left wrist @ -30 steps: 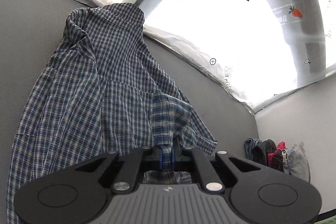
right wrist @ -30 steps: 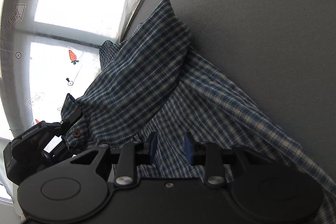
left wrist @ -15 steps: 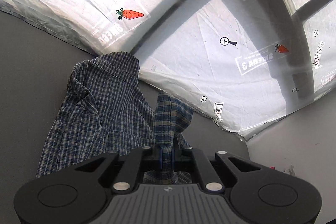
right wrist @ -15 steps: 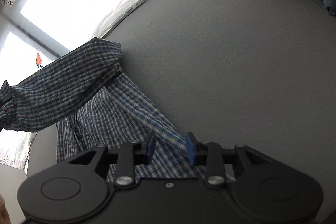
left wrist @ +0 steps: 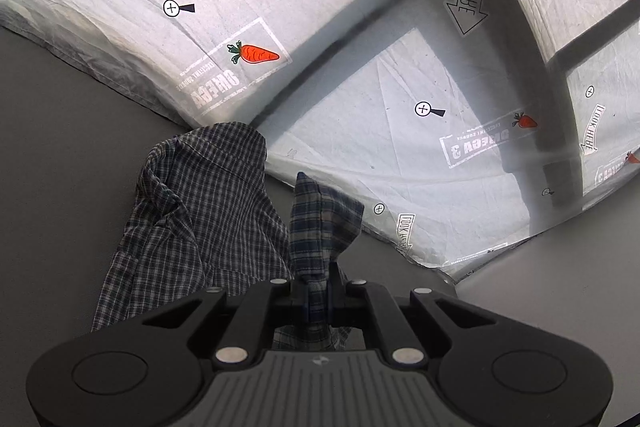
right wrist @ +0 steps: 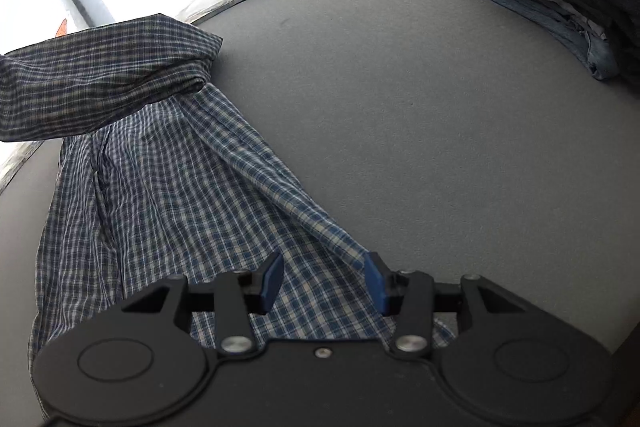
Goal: Fold clothes
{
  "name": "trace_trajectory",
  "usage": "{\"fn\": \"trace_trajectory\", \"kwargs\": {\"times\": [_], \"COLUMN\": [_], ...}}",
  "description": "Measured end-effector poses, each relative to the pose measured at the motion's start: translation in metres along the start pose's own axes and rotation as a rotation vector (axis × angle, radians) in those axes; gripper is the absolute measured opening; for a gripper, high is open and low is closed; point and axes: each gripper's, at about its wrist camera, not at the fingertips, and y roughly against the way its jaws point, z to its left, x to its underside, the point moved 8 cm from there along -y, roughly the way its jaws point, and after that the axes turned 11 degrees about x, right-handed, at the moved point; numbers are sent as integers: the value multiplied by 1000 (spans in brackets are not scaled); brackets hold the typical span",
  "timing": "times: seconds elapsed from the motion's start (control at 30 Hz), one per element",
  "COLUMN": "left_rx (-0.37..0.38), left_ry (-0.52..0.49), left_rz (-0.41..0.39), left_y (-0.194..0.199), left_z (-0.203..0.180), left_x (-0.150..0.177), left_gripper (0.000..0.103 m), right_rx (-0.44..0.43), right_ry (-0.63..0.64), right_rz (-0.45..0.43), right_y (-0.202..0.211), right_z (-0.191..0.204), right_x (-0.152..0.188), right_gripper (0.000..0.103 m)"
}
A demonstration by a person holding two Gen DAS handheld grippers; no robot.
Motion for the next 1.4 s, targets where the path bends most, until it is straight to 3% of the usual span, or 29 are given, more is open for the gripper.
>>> {"fn": "trace_trajectory", "kwargs": {"times": [0.17,0.33,0.57,0.63,0.7,0.73,0.77,1.07,1.23,1.4], "left_rx": [0,-7,-26,-27,-27,-27,-27,21,46,15], "left_ry": [-1,7,-10,-10,-15,-18,-22,-66,-103,-122], "left_rz": [-11,-25,-36,-34,-29,-27,-25,-78,-138,-181], "left_y": [14,29,44,46,46,46,46,47,57,70], "left_z": [9,20,31,34,36,37,37,19,3,8], "left_x": [-4,-16,-34,-38,-41,-43,-45,-87,-118,-135], "left_gripper": [7,7,7,7,7,7,7,7,7,7], "right_rx": [49,184,313,298,267,256,248,206,69,-65], "right_ry": [74,233,326,333,356,371,379,365,321,312], "right_rz": [-24,-86,-162,-146,-121,-107,-101,-160,-132,-80], "right_y": [7,6,6,3,-2,-4,-5,37,56,61], "right_z": [4,13,11,12,15,17,19,43,69,102], "right_x": [11,17,4,3,5,7,9,-2,8,23], "right_gripper": [46,46,47,46,33,12,2,0,0,0]}}
